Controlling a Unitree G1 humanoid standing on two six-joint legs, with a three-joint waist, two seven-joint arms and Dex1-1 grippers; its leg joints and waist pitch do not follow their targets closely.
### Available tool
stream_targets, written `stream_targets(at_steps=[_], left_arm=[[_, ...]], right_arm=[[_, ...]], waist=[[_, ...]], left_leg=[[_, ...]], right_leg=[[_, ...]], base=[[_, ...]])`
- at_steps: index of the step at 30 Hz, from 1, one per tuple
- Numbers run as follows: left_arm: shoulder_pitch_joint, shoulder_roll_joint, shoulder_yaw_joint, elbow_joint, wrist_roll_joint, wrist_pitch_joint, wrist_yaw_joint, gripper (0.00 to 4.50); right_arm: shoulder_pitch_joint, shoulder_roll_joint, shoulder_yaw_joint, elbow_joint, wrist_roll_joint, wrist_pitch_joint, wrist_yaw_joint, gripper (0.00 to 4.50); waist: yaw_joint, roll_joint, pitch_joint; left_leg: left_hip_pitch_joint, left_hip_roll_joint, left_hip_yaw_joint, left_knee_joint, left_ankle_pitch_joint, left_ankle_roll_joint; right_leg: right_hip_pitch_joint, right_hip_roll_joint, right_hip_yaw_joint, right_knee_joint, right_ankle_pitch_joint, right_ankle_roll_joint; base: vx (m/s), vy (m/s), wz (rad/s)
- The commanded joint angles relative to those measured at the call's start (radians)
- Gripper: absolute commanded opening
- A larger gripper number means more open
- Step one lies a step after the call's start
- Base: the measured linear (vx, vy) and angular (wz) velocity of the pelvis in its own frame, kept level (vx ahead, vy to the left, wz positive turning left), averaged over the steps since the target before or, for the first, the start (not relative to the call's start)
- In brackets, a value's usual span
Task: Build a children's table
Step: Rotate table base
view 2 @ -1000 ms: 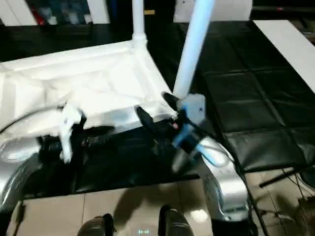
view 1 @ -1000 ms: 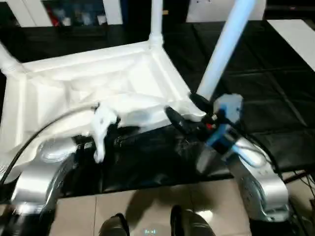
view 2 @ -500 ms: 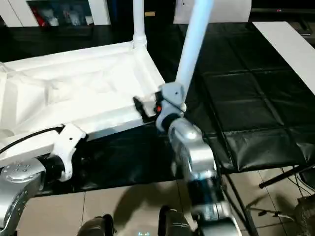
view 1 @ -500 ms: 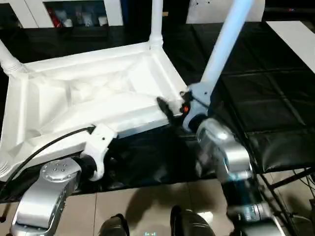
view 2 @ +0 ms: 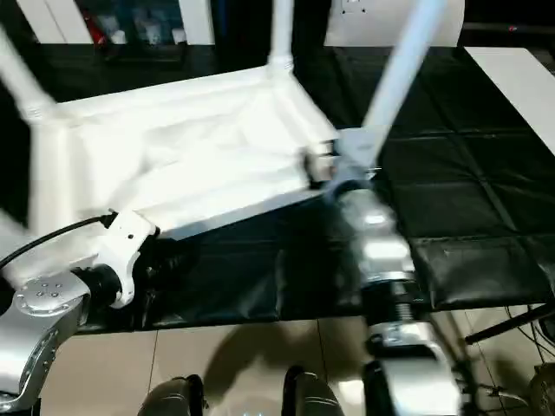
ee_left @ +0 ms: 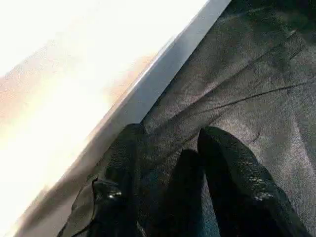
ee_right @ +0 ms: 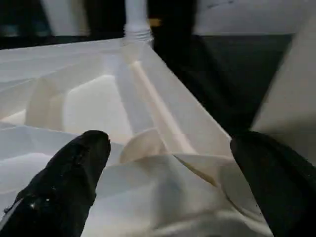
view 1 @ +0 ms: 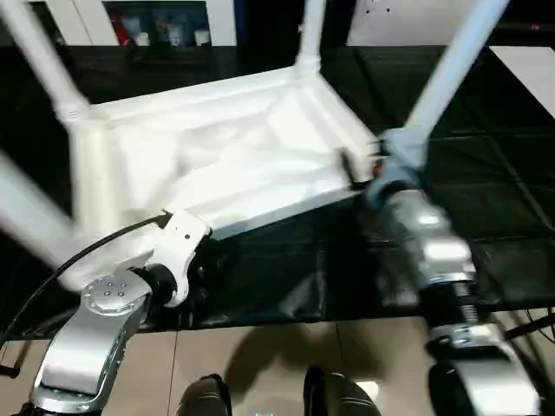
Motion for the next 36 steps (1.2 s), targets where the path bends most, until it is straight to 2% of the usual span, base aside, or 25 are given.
stream_targets(at_steps=[1,2,6,7,8,9,11,13,14,15,16,17,18,19,20,21,23,24,25,27,30,33,35,36], left_arm=[[-0.006,0.006,0.005,0.021,0.023,-0.034,0.033,1.99],[-0.017,0.001,-0.004,0.049,0.036,-0.077,0.049,1.99],[-0.033,-0.018,-0.009,0.077,0.05,-0.125,0.077,1.99],[-0.031,-0.035,-0.004,0.073,0.05,-0.147,0.092,1.99],[-0.029,-0.042,-0.001,0.071,0.049,-0.158,0.098,1.99],[-0.028,-0.047,0.0,0.07,0.049,-0.163,0.102,1.99],[-0.012,-0.067,0.008,0.051,0.043,-0.196,0.115,1.99],[0.063,-0.145,0.049,-0.038,-0.018,-0.241,0.147,1.99],[0.078,-0.157,0.056,-0.053,-0.029,-0.249,0.152,1.99],[0.107,-0.177,0.068,-0.075,-0.047,-0.258,0.162,2.28],[0.137,-0.188,0.075,-0.087,-0.055,-0.282,0.169,2.28],[0.197,-0.211,0.093,-0.105,-0.065,-0.339,0.184,2.34],[0.197,-0.211,0.093,-0.105,-0.065,-0.339,0.184,2.4],[0.197,-0.211,0.093,-0.105,-0.065,-0.339,0.184,2.4],[0.289,-0.241,0.13,-0.111,-0.053,-0.456,0.226,2.63],[0.31,-0.247,0.139,-0.11,-0.045,-0.485,0.238,2.63],[0.369,-0.274,0.167,-0.111,-0.028,-0.556,0.269,2.75],[0.399,-0.291,0.183,-0.113,-0.02,-0.591,0.285,2.87],[0.449,-0.313,0.202,-0.118,-0.018,-0.627,0.301,2.99],[0.514,-0.349,0.231,-0.129,-0.015,-0.676,0.336,3.11],[0.551,-0.388,0.259,-0.139,0.005,-0.725,0.398,3.38],[0.558,-0.421,0.287,-0.135,0.032,-0.777,0.478,3.64],[0.549,-0.442,0.306,-0.128,0.053,-0.786,0.525,3.89],[0.549,-0.442,0.306,-0.128,0.053,-0.786,0.525,3.97]], right_arm=[[-0.003,-0.056,-0.05,0.036,-0.011,-0.033,-0.003,4.5],[-0.002,-0.082,-0.053,0.037,0.005,-0.051,0.052,4.5],[0.016,-0.073,-0.049,-0.011,0.051,-0.065,0.139,4.5],[0.038,-0.066,-0.031,-0.052,0.056,-0.07,0.17,4.5],[0.047,-0.064,-0.023,-0.069,0.057,-0.075,0.181,4.5],[0.053,-0.063,-0.018,-0.077,0.057,-0.077,0.188,4.5],[0.08,-0.05,-0.008,-0.13,0.077,-0.06,0.21,4.5],[0.17,-0.041,0.056,-0.281,0.125,-0.008,0.271,4.5],[0.185,-0.041,0.069,-0.306,0.131,-0.002,0.282,4.5],[0.212,-0.044,0.093,-0.345,0.142,0.011,0.305,4.5],[0.235,-0.046,0.112,-0.379,0.151,0.032,0.325,4.5],[0.28,-0.048,0.144,-0.447,0.177,0.084,0.36,4.5],[0.28,-0.048,0.144,-0.447,0.177,0.084,0.36,4.5],[0.28,-0.048,0.144,-0.447,0.177,0.084,0.36,4.5],[0.341,-0.059,0.192,-0.533,0.212,0.134,0.423,4.5],[0.354,-0.063,0.204,-0.55,0.219,0.139,0.44,4.5],[0.38,-0.071,0.225,-0.582,0.228,0.143,0.466,4.5],[0.392,-0.074,0.233,-0.597,0.23,0.144,0.473,4.5],[0.399,-0.077,0.239,-0.609,0.231,0.151,0.474,4.5],[0.404,-0.081,0.244,-0.629,0.239,0.169,0.478,4.5],[0.408,-0.087,0.255,-0.657,0.254,0.19,0.503,4.5],[0.42,-0.105,0.278,-0.699,0.285,0.227,0.554,4.5],[0.436,-0.13,0.312,-0.743,0.325,0.261,0.613,4.5],[0.436,-0.13,0.312,-0.743,0.325,0.261,0.613,4.5]], waist=[[-0.008,0.017,-0.089],[-0.007,0.016,-0.088],[-0.012,0.013,-0.09],[-0.011,0.023,-0.088],[-0.014,0.016,-0.089],[-0.015,0.014,-0.088],[-0.016,0.015,-0.087],[-0.018,0.015,-0.084],[-0.017,0.014,-0.082],[-0.018,0.015,-0.082],[-0.018,0.015,-0.082],[-0.018,0.016,-0.069],[-0.017,0.016,-0.069],[-0.018,0.016,-0.07],[-0.018,0.026,-0.063],[-0.018,0.019,-0.062],[-0.019,0.017,-0.062],[-0.019,0.017,-0.063],[-0.02,0.026,-0.057],[-0.023,0.021,-0.055],[-0.024,0.025,-0.057],[-0.019,0.023,-0.056],[-0.017,0.025,-0.055],[-0.016,0.024,-0.055]], left_leg=[[0.011,0.01,0.004,-0.057,-0.192,0.052],[0.01,0.009,0.004,-0.056,-0.208,0.062],[0.004,0.011,0.001,-0.056,-0.194,0.075],[0.004,0.011,-0.001,-0.057,-0.195,0.075],[0.003,0.013,0.001,-0.055,-0.196,0.08],[-0.001,0.013,0.0,-0.057,-0.194,0.083],[0.0,0.014,-0.001,-0.057,-0.205,0.086],[-0.003,0.016,-0.001,-0.058,-0.207,0.086],[-0.006,0.021,-0.001,-0.06,-0.215,0.087],[-0.001,0.019,0.001,-0.06,-0.233,0.09],[0.002,0.018,0.001,-0.06,-0.243,0.09],[-0.002,0.02,-0.001,-0.066,-0.282,0.082],[-0.002,0.02,-0.002,-0.065,-0.291,0.079],[0.001,0.02,-0.002,-0.066,-0.304,0.071],[0.002,0.018,-0.004,-0.068,-0.318,0.07],[0.002,0.02,-0.004,-0.067,-0.335,0.062],[-0.003,0.017,-0.006,-0.069,-0.333,0.064],[0.001,0.018,-0.005,-0.068,-0.331,0.064],[0.002,0.019,-0.007,-0.07,-0.343,0.063],[-0.002,0.02,-0.009,-0.072,-0.349,0.058],[0.002,0.025,-0.009,-0.074,-0.352,0.065],[0.001,0.028,-0.009,-0.075,-0.349,0.073],[0.0,0.029,-0.01,-0.076,-0.344,0.076],[0.001,0.029,-0.01,-0.075,-0.341,0.076]], right_leg=[[0.071,-0.034,0.039,-0.055,-0.253,-0.157],[0.07,-0.034,0.038,-0.06,-0.278,-0.15],[0.074,-0.035,0.036,-0.058,-0.277,-0.145],[0.073,-0.037,0.035,-0.058,-0.278,-0.148],[0.074,-0.036,0.035,-0.061,-0.275,-0.148],[0.076,-0.037,0.035,-0.062,-0.282,-0.152],[0.073,-0.038,0.035,-0.067,-0.307,-0.15],[0.076,-0.037,0.035,-0.067,-0.304,-0.152],[0.076,-0.038,0.034,-0.071,-0.313,-0.147],[0.067,-0.033,0.033,-0.076,-0.348,-0.141],[0.065,-0.032,0.032,-0.077,-0.362,-0.136],[0.063,-0.032,0.031,-0.089,-0.43,-0.104],[0.064,-0.032,0.031,-0.092,-0.45,-0.09],[0.058,-0.029,0.031,-0.095,-0.487,-0.067],[0.055,-0.027,0.029,-0.099,-0.507,-0.058],[0.056,-0.026,0.029,-0.11,-0.537,-0.03],[0.058,-0.026,0.027,-0.113,-0.558,-0.005],[0.052,-0.023,0.028,-0.117,-0.567,0.004],[0.048,-0.023,0.026,-0.119,-0.575,0.005],[0.051,-0.022,0.025,-0.118,-0.57,0.01],[0.049,-0.018,0.026,-0.12,-0.53,0.001],[0.05,-0.018,0.029,-0.116,-0.484,-0.01],[0.052,-0.021,0.03,-0.115,-0.484,-0.008],[0.051,-0.022,0.031,-0.117,-0.49,-0.003]], base=[[0.0,0.0,0.0],[0.0,0.0,0.0],[0.0,0.0,0.0],[0.0,0.0,0.0],[0.0,0.0,0.0],[0.0,0.0,0.0],[0.0,0.0,0.0],[0.0,0.0,0.0],[0.0,0.0,0.0],[0.0,0.0,0.0],[0.0,0.0,0.0],[0.0,0.0,0.0],[0.0,0.0,0.0],[0.0,0.0,0.0],[0.0,0.0,0.0],[0.0,0.0,0.0],[0.0,0.0,0.0],[0.0,0.0,0.0],[0.0,0.0,0.0],[0.0,0.0,0.0],[0.0,0.0,0.0],[0.0,0.0,0.0],[0.0,0.0,0.0],[0.0,0.0,0.0]])
